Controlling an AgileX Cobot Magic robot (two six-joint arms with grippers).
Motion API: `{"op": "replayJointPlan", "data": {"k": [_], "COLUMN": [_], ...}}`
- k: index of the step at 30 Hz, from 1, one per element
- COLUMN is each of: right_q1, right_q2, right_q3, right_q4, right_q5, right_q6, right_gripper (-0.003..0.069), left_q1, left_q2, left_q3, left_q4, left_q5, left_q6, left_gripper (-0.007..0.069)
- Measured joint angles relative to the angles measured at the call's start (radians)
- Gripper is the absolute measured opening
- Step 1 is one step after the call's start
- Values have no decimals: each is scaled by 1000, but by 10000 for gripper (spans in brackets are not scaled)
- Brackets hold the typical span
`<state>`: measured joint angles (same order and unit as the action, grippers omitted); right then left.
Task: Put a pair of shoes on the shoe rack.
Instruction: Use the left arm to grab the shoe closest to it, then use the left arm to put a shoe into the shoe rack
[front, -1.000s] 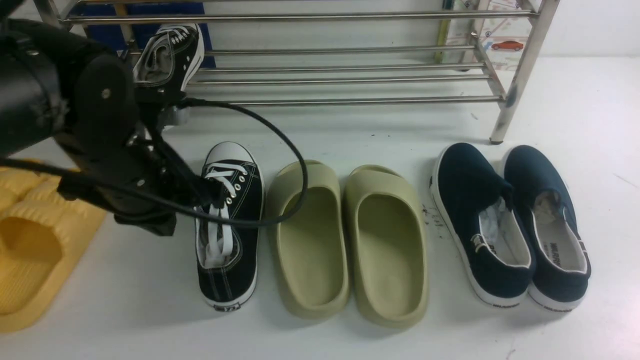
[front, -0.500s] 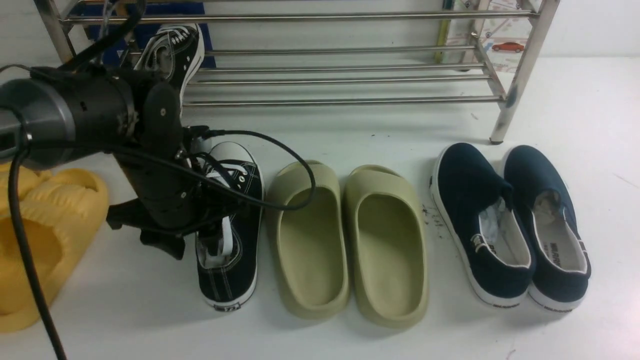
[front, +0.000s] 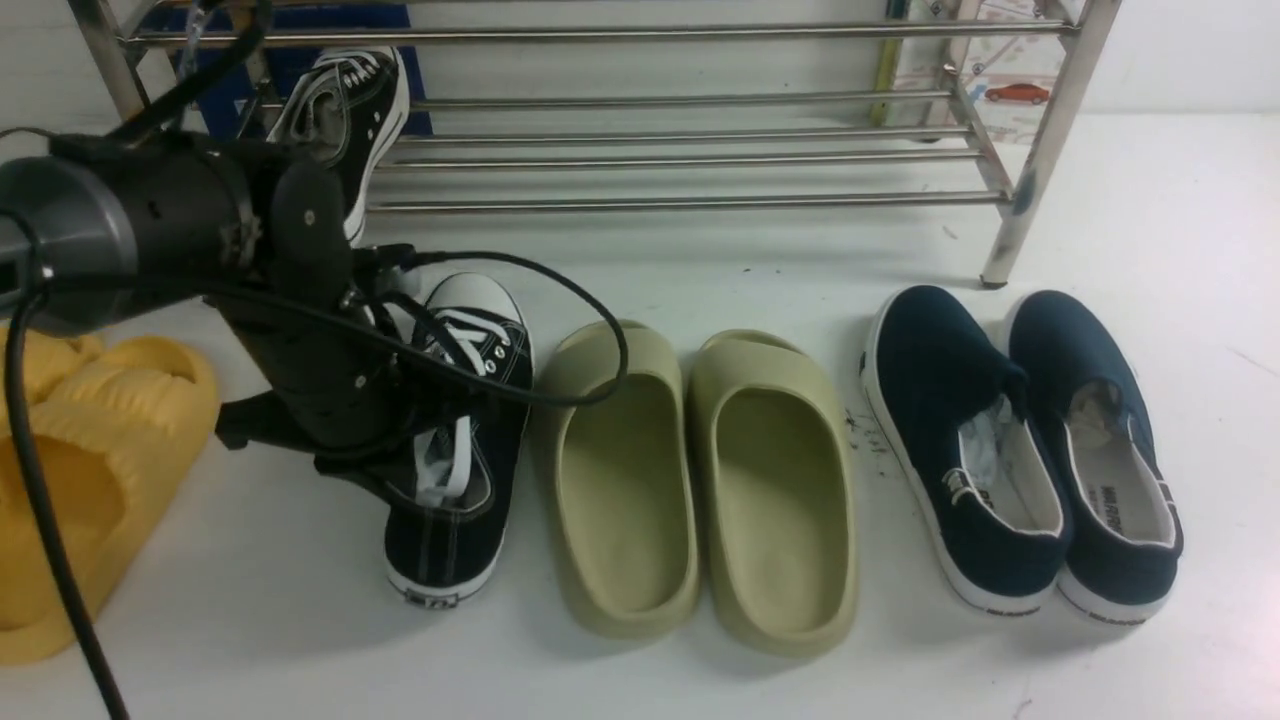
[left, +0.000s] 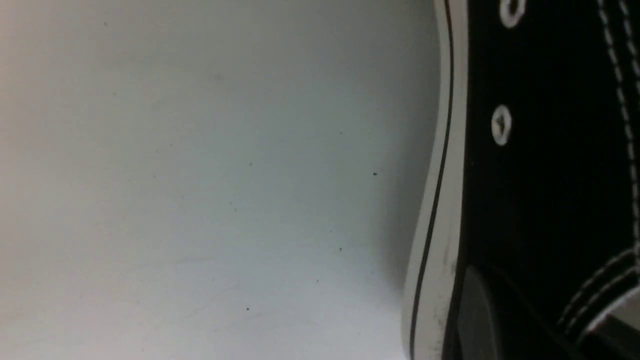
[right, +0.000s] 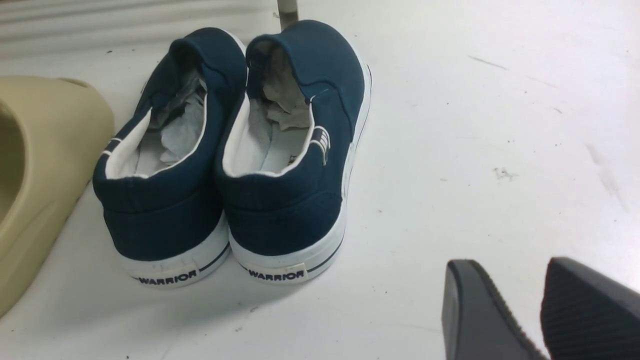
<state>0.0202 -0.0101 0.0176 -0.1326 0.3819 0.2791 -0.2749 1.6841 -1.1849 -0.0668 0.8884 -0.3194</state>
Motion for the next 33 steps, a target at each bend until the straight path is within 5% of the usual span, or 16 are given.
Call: {"op": "replayJointPlan", "data": {"k": [9,18,33], "right_q1": [0,0,0], "right_q2": [0,0,0], "right_q3": [0,0,0], "right_q4": [0,0,0], "right_q5": [0,0,0], "right_q6": [0,0,0], "right_gripper": [239,239,239], "left_q1": [0,74,104], "left_q2": [-172,-176,82], "left_q3": [0,-11,-365], "left_q4": [-20,-77,-82], "left_q5": [104,48,138], "left_q6": [25,49,108], "left_gripper": [-13,-13,-13]}}
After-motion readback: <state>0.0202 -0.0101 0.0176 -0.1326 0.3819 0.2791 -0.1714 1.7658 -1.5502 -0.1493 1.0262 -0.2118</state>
